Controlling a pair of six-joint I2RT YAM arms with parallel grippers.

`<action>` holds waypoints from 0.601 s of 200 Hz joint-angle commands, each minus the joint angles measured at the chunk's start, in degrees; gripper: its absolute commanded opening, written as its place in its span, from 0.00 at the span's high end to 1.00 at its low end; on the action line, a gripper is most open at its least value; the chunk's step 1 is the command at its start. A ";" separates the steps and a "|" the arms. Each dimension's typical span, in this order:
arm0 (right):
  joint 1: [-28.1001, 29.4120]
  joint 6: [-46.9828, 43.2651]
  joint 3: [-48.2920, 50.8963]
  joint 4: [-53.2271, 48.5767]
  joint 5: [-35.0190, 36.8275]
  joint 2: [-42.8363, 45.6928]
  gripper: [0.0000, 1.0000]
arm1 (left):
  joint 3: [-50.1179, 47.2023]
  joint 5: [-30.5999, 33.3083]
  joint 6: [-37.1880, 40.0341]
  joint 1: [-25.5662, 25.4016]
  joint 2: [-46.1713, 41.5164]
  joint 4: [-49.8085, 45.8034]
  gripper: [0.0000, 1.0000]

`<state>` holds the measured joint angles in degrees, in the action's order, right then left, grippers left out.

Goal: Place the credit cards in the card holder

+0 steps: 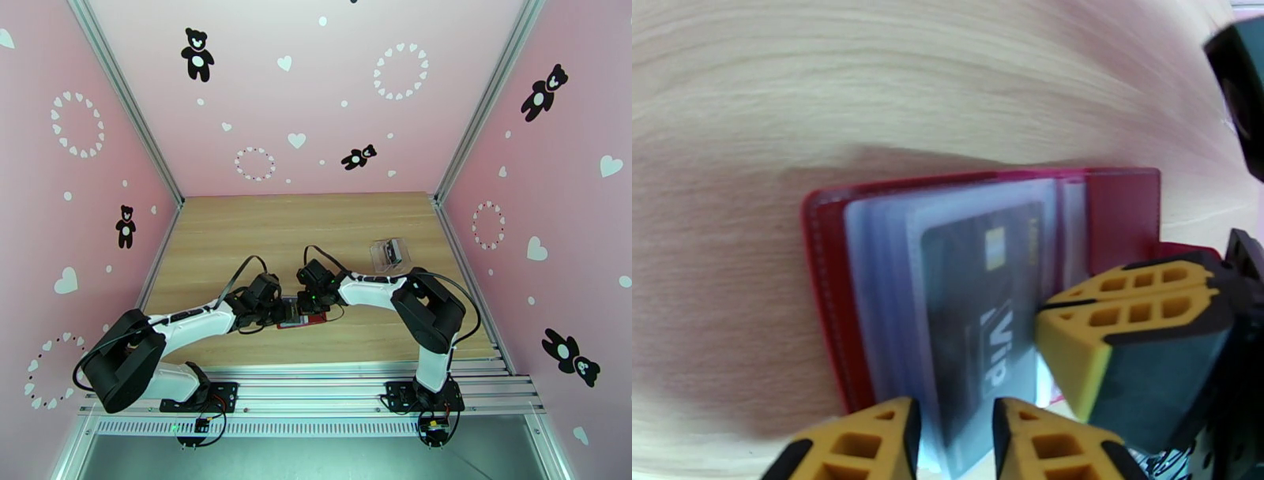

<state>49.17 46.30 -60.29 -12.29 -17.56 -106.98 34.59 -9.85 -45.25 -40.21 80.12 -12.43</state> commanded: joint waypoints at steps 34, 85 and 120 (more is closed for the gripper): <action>0.34 -0.25 2.16 -1.81 0.86 -1.57 0.97 | 2.28 0.15 0.54 -0.75 -0.12 -0.43 0.69; 0.40 -0.25 2.28 -1.80 0.98 -1.40 0.97 | 2.28 1.22 0.95 -0.77 -0.86 -1.72 0.69; 0.39 -0.16 2.28 -1.69 0.91 -1.13 0.97 | 2.76 -0.19 0.80 -0.84 -0.66 -0.46 0.69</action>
<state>49.17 46.28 -60.07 -11.86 -17.67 -106.98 35.86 -9.43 -45.08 -40.51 80.12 -13.06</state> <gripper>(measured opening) 0.057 0.310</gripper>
